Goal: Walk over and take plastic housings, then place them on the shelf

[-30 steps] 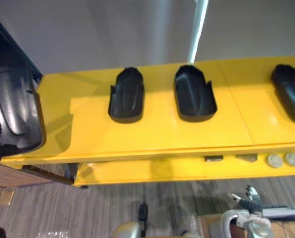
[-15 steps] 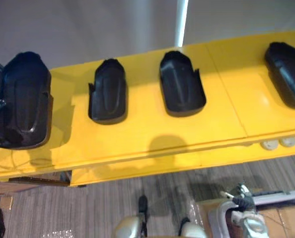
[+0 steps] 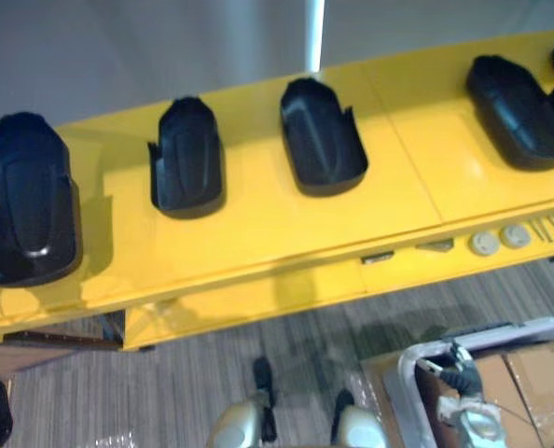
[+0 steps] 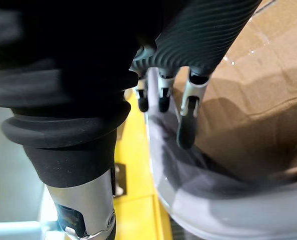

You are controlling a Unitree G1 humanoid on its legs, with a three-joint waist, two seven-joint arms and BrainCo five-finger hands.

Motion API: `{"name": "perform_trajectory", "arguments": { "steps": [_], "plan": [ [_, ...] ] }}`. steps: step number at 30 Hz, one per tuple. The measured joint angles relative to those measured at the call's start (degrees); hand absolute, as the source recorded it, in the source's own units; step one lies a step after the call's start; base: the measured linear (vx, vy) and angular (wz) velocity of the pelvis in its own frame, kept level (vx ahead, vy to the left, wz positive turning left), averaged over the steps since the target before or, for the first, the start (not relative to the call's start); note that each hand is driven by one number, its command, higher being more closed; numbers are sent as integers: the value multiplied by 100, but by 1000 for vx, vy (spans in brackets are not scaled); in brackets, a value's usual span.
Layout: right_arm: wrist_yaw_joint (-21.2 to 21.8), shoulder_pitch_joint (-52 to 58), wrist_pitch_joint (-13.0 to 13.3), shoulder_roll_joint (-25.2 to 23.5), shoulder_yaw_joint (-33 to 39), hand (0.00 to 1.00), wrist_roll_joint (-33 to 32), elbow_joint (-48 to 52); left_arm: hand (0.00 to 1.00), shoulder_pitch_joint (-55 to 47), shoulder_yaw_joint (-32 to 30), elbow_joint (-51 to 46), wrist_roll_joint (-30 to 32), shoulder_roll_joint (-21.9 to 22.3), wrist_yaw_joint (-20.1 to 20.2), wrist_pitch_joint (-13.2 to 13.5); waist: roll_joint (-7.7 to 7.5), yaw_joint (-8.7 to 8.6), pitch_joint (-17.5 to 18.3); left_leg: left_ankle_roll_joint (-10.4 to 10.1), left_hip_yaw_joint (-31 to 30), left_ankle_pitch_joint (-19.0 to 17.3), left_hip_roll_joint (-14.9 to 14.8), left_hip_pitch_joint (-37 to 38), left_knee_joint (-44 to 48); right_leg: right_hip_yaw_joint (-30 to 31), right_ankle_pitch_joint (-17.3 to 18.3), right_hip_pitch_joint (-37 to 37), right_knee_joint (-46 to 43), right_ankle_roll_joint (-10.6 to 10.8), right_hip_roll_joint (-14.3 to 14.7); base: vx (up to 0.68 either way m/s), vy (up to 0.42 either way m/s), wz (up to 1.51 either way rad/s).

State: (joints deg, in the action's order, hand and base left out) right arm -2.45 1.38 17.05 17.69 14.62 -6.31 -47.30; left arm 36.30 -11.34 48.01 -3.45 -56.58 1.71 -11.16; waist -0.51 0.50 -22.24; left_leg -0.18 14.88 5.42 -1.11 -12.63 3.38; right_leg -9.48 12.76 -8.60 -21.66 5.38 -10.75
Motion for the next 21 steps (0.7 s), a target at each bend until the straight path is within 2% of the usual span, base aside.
{"name": "perform_trajectory", "arguments": {
  "steps": [2, 7, 10, 21],
  "plan": [
    [-18, -89, -12, 37, -8, 0, -70, 247, 100, 222, -11, -129, -78, 189, -136, -109, -63, 38, -219, 35, 10, -148, -81, -330, 431, 6, 3, -240, -216, -5, -3, -10, -3, 2],
    [-11, -193, -1, 232, -15, 0, -196, 561, 100, 385, -238, -431, -131, 344, -545, -153, -30, 81, -297, -3, 273, -386, -216, -647, 722, 77, 22, -560, -257, 1, -7, -38, 10, -23],
    [-13, -181, 15, 280, -15, 0, -196, 793, 100, 438, -238, -550, -127, 364, -544, -150, -29, 20, -299, 27, 342, -420, -236, -650, 719, 106, 22, -588, -251, 2, -3, -5, 4, -10],
    [-16, -148, 19, 355, -3, 0, -196, 836, 100, 910, -236, -589, -45, 360, -550, -174, -30, 106, -299, -11, 441, -562, -356, -718, 1123, 17, 24, -534, -409, -2, 5, 70, -6, 3]
  ]
}}
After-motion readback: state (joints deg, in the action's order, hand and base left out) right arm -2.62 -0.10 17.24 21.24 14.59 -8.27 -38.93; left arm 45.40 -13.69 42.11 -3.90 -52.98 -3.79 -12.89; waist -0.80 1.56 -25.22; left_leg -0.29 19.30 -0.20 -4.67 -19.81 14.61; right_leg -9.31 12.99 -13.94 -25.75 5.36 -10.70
